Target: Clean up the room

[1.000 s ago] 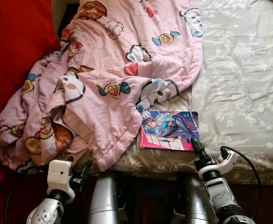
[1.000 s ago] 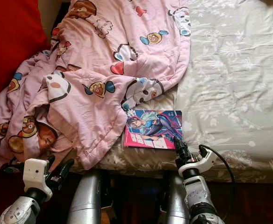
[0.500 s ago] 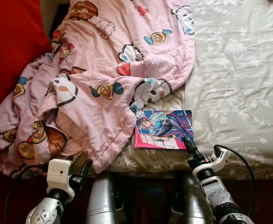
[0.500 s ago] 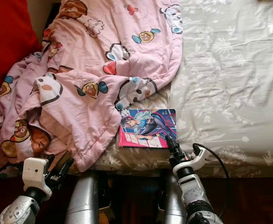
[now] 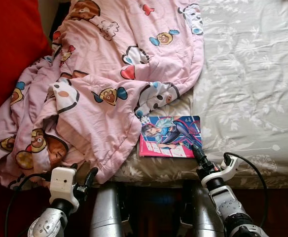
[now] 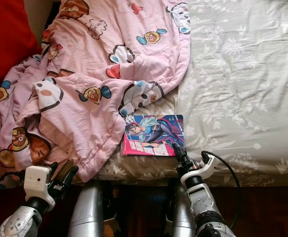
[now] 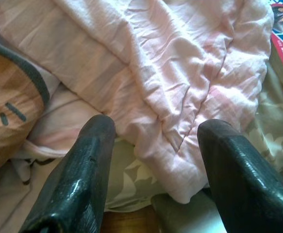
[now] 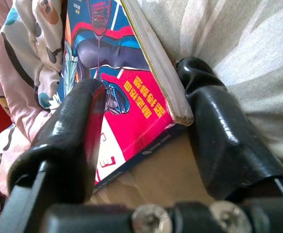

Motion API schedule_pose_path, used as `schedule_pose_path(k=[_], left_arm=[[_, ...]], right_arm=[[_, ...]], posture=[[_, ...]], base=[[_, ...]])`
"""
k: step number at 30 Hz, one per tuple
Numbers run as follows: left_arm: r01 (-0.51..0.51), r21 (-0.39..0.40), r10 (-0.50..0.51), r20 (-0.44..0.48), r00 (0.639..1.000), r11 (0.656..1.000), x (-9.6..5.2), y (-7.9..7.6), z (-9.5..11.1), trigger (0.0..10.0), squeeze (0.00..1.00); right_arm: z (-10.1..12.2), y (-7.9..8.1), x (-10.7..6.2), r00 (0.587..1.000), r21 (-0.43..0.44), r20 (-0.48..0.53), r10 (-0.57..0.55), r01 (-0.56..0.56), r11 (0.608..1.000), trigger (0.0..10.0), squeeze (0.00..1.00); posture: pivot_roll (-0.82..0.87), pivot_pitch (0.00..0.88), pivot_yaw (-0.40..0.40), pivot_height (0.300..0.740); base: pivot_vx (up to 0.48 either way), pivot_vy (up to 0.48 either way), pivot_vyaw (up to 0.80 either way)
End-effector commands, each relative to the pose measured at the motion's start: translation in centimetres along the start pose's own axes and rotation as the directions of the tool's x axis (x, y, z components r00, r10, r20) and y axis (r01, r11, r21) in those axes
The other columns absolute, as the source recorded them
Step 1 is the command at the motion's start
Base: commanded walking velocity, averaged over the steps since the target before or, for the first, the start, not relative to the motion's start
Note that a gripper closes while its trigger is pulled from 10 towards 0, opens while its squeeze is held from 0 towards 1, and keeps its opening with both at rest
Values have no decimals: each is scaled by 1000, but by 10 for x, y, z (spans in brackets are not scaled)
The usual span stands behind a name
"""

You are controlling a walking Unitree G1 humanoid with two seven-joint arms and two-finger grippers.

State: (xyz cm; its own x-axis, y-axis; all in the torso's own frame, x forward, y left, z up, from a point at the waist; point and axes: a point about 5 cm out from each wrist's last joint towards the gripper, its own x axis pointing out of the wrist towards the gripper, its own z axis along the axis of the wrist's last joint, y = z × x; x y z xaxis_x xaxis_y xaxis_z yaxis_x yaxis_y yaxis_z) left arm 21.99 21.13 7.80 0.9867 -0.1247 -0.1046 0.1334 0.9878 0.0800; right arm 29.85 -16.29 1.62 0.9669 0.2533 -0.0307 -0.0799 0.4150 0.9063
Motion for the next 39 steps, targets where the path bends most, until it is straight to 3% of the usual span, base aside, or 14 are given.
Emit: schedule_pose_path(k=[1,14,23,24,27,32,34,38,39], left_arm=[[-3,13,4,-66,998,1000,-5,0,-13,10000,0],[-25,7,26,-61,998,1000,6,-1,-18,10000,0],[-43,-2,43,-36,998,999,23,-5,-19,10000,0],[-49,-11,48,-28,998,999,27,-6,-19,10000,0],[-51,-17,50,-24,998,999,31,-8,-19,10000,0],[-57,-32,57,-11,998,998,37,-12,-21,10000,0],[-62,-35,61,-4,998,997,38,-13,-22,10000,0],[-83,-66,84,8,996,994,40,-11,-21,10000,0],[-95,-80,96,12,995,992,41,-10,-20,10000,0]], right_arm=[[-45,-3,-8,982,71,-185,-25,39,997,0,0],[-40,-1,-5,984,47,-176,-6,14,999,0,0],[-17,26,13,984,10,-24,176,-175,984,0,0],[-6,33,14,977,-37,39,208,-206,978,0,0],[1,37,13,976,-99,80,205,-197,975,0,0],[16,42,1,974,-246,175,146,-100,964,0,0],[22,56,-4,971,-393,198,136,-48,918,0,0],[40,78,-10,953,-491,276,125,28,871,0,0],[44,81,-12,952,-554,281,122,57,830,8549,0]], posture=[[239,370,100,584],[217,325,75,584],[161,269,41,584],[142,255,28,584],[128,243,16,584],[108,216,-5,584],[99,207,-11,584],[76,190,-25,584],[71,184,-27,584]], base=[[0,0,0],[0,0,0],[0,0,0],[0,0,0],[0,0,0],[0,0,0],[0,0,0],[0,0,0],[0,0,0]])
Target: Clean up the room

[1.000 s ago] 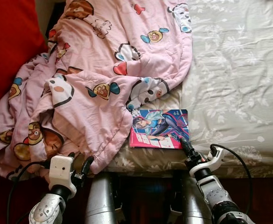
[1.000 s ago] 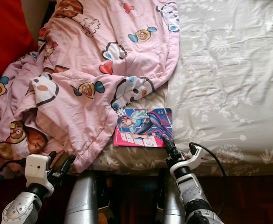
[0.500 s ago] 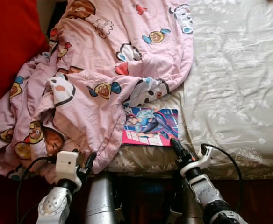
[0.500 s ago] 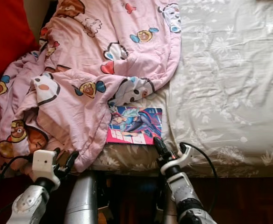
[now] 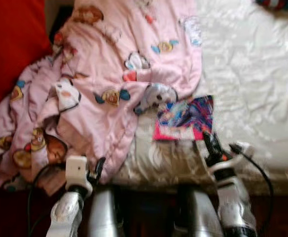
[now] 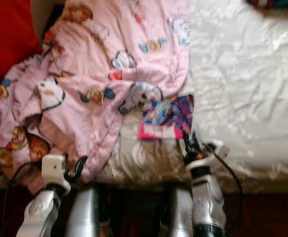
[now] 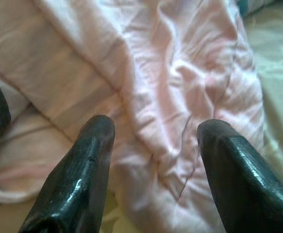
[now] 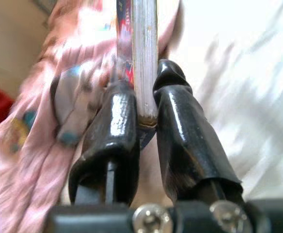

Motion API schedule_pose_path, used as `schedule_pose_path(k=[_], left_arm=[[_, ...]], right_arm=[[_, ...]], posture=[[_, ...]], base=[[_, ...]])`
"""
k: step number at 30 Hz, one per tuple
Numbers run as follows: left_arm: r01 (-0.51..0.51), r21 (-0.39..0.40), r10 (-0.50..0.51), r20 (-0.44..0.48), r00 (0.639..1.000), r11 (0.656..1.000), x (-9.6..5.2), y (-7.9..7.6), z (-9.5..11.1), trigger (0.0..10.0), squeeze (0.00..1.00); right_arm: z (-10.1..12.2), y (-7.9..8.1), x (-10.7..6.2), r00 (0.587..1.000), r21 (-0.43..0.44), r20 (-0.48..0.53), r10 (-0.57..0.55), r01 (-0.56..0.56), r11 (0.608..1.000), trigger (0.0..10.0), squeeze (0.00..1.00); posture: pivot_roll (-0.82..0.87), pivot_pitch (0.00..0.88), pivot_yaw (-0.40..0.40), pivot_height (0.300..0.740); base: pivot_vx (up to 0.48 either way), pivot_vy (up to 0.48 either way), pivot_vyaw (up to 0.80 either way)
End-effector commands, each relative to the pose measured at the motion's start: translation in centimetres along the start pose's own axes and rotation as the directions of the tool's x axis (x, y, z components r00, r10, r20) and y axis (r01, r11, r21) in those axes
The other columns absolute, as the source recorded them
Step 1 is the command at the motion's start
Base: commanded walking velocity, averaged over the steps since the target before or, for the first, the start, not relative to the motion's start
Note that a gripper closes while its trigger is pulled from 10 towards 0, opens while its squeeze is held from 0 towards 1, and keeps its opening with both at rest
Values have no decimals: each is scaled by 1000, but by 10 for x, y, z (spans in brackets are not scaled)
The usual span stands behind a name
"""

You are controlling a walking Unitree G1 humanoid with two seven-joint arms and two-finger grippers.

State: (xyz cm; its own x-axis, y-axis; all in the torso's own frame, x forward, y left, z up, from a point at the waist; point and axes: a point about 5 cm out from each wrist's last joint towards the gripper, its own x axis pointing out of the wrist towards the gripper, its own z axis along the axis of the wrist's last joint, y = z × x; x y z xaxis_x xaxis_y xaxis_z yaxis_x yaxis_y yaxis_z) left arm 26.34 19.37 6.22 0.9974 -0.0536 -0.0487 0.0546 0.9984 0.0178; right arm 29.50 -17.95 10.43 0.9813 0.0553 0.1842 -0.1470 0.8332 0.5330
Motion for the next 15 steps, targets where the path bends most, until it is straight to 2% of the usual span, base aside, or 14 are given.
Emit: schedule_pose_path(k=[1,2,4,6,9,11,15], left_arm=[[-42,-33,41,-31,999,999,-4,5,-9,10000,0],[-52,-49,51,-28,998,997,-4,6,-9,10000,0],[-63,-72,61,-26,998,995,-3,7,-9,10000,0],[-78,-88,76,-23,997,993,-1,7,-9,10000,0],[-88,-129,88,-6,996,988,0,7,-5,10000,0],[-90,-140,92,7,996,986,1,8,-2,10000,0],[-91,-137,94,12,996,986,1,8,-1,10000,0]], right_arm=[[6,13,-3,1000,-121,17,20,-18,993,10000,0],[9,16,-3,999,-171,14,40,-37,985,10000,0],[12,20,-4,998,-209,9,60,-57,976,10000,0],[14,20,-5,999,-275,6,34,-31,961,10000,0],[13,25,-6,999,-284,1,52,-50,957,10000,0],[11,30,-6,999,-312,-13,46,-48,949,10000,0],[6,30,-9,999,-304,-36,33,-42,952,10000,0]], posture=[[65,180,-29,584],[65,180,-29,584],[51,170,-34,584],[46,164,-37,584],[47,148,-44,584],[45,140,-47,594],[53,131,-54,614]], base=[[0,0,0],[0,0,0],[0,0,0],[0,0,0],[0,0,0],[0,0,0],[0,0,0]])
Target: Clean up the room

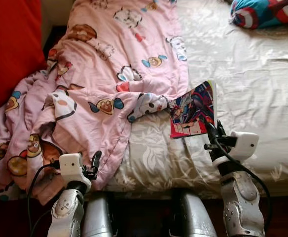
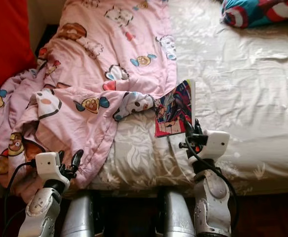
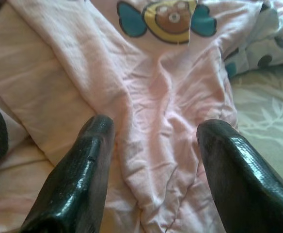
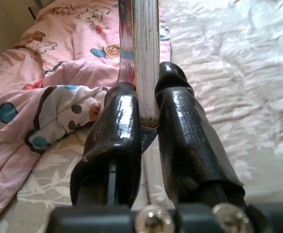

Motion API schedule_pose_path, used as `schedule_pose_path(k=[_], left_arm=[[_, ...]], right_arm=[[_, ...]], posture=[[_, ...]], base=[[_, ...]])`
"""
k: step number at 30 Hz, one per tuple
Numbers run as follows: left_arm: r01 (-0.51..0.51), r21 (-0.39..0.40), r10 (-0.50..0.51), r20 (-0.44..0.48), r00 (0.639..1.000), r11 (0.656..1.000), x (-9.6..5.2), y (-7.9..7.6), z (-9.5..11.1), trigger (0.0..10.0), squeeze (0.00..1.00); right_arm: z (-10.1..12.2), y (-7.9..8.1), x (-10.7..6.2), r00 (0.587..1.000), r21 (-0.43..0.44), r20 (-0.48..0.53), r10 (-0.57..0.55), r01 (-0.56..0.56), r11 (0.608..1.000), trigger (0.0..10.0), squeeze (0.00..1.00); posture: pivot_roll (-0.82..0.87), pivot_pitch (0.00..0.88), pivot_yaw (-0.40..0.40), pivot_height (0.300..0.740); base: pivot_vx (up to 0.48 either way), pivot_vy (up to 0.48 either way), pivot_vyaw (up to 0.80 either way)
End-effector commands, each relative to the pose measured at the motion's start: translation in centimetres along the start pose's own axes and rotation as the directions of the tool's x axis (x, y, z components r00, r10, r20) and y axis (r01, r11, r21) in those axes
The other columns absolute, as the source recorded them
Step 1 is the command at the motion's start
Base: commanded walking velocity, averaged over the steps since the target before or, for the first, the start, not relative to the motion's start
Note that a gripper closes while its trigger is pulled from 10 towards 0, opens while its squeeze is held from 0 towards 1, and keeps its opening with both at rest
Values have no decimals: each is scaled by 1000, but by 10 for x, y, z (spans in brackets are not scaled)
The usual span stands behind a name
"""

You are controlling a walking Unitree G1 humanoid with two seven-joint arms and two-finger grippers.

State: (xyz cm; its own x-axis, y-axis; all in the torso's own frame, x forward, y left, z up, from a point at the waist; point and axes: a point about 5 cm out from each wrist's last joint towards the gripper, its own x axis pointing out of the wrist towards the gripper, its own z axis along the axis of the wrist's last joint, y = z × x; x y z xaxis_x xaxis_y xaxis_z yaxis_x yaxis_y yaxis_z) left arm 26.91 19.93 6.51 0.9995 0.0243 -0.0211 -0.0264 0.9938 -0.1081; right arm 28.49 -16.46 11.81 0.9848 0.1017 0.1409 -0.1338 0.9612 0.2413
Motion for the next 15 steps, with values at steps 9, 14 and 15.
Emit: schedule_pose_path(k=[9,14,15], left_arm=[[-52,11,53,-5,999,999,-6,16,-2,10000,0],[-39,16,39,10,999,999,-1,14,3,10000,0],[-39,16,39,10,999,999,-1,14,3,10000,0]], right_arm=[[-2,2,-12,1000,-45,-17,-3,2,999,10000,0],[-1,1,-8,1000,-54,-19,-7,6,999,10000,0],[-1,1,-8,1000,-54,-19,-7,6,999,10000,0]], posture=[[50,106,-61,669],[50,123,-62,699],[50,123,-62,699]], base=[[0,0,0],[0,0,0],[0,0,0]])
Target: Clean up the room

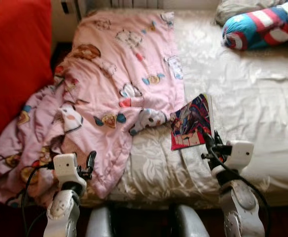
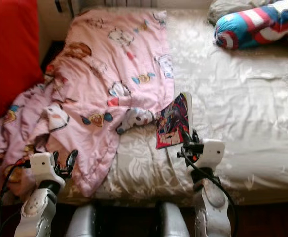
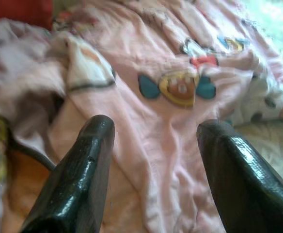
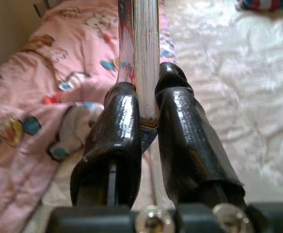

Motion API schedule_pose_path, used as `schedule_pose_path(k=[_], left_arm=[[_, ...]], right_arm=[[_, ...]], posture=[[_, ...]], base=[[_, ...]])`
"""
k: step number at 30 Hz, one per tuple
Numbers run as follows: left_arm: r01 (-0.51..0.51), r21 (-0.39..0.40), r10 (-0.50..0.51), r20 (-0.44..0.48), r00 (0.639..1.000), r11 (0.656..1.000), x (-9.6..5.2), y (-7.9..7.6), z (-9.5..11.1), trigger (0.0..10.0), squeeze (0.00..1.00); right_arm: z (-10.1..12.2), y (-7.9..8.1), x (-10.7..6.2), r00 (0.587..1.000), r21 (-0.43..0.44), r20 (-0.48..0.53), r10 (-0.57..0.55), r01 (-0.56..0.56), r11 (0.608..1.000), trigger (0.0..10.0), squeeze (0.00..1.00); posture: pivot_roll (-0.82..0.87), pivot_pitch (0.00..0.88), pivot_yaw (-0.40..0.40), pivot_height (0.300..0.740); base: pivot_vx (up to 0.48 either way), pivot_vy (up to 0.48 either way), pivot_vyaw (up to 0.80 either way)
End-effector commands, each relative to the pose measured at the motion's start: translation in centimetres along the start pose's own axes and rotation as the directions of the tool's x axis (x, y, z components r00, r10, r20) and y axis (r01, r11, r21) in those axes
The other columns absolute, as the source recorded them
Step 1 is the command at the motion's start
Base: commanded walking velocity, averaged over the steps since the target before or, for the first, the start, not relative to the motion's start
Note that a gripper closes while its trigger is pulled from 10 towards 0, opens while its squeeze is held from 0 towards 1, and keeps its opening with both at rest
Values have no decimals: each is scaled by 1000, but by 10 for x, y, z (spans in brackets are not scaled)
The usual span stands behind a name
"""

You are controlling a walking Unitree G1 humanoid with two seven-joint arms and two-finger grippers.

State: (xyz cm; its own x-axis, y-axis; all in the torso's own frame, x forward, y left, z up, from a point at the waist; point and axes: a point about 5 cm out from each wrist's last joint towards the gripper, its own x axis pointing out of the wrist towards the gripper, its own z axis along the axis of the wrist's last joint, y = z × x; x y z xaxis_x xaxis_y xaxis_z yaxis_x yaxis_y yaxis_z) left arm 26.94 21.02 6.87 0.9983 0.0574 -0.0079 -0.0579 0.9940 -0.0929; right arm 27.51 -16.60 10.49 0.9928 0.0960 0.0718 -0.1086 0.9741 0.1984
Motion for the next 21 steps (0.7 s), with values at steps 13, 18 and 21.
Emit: schedule_pose_path(k=[13,18,21], left_arm=[[6,31,-6,17,1000,999,0,6,7,10000,0],[20,35,-21,29,999,999,2,4,11,10000,0],[26,35,-27,27,999,999,2,3,11,10000,0]], right_arm=[[-1,2,5,1000,-10,-9,-23,23,1000,10000,0],[-2,3,6,1000,-12,-12,-28,28,1000,10000,0],[-3,2,6,999,-8,-12,-35,35,999,10000,0]], posture=[[59,156,-61,714],[59,163,-57,714],[59,163,-57,714]], base=[[0,0,0],[0,0,0],[0,0,0]])
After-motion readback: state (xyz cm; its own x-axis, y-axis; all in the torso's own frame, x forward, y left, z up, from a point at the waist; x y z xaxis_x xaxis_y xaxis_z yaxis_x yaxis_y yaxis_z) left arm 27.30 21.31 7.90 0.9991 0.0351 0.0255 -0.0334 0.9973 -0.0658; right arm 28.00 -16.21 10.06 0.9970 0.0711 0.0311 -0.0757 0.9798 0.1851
